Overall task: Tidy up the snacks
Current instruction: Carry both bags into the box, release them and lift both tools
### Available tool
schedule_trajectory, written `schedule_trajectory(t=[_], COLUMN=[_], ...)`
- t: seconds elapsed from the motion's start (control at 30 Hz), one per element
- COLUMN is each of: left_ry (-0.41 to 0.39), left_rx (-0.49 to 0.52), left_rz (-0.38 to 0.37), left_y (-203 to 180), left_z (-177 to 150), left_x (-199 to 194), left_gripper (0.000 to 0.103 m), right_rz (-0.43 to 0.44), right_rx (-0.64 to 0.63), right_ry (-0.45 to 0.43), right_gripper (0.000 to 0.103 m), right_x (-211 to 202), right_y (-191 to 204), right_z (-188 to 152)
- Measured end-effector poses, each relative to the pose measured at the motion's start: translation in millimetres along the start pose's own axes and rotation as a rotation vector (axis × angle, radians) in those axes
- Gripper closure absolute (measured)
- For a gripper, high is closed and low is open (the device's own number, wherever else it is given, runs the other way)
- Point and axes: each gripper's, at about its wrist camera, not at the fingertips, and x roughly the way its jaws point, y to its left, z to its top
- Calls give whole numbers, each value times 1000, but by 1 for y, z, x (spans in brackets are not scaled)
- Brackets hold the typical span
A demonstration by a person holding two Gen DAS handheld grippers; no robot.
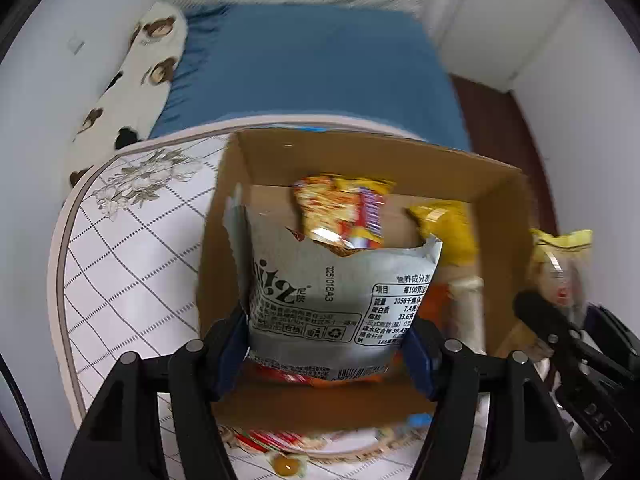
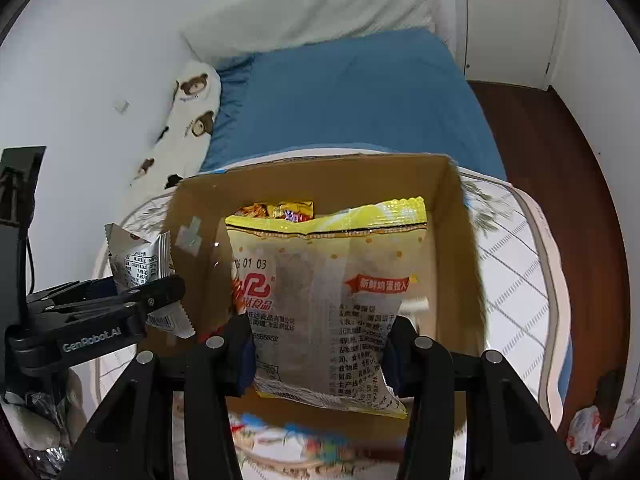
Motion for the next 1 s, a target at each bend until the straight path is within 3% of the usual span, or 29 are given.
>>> schedule_trajectory(t=[0.2,0.33,0.4,0.43,0.5,0.63,1.0], left_ry=[72,105,139,163,188,146,118], left_rx=[-2,-30,-42,-57,-67,-31,-24], left_rz=[68,78,86,84,64,118,97], left_y=[6,13,17,20,22,19,12], left_z=[18,23,25,25,26,24,26], left_x=[39,60,71,78,88,92,84], left_gripper=[38,36,34,30,24,15,15], right_rz=[-24,13,-46,-62,-55,-60,-98], right_rx=[-18,-16,-60,-64,-55,-55,-9], right_ry=[67,138,197,213,232,244,212], right_gripper=[52,50,24,6,7,6,6], right_x=[69,115,139,144,154,160,147], right_y=[6,4,4,2,-4,-14,-42], right_z=[40,47,48,47,49,49,39])
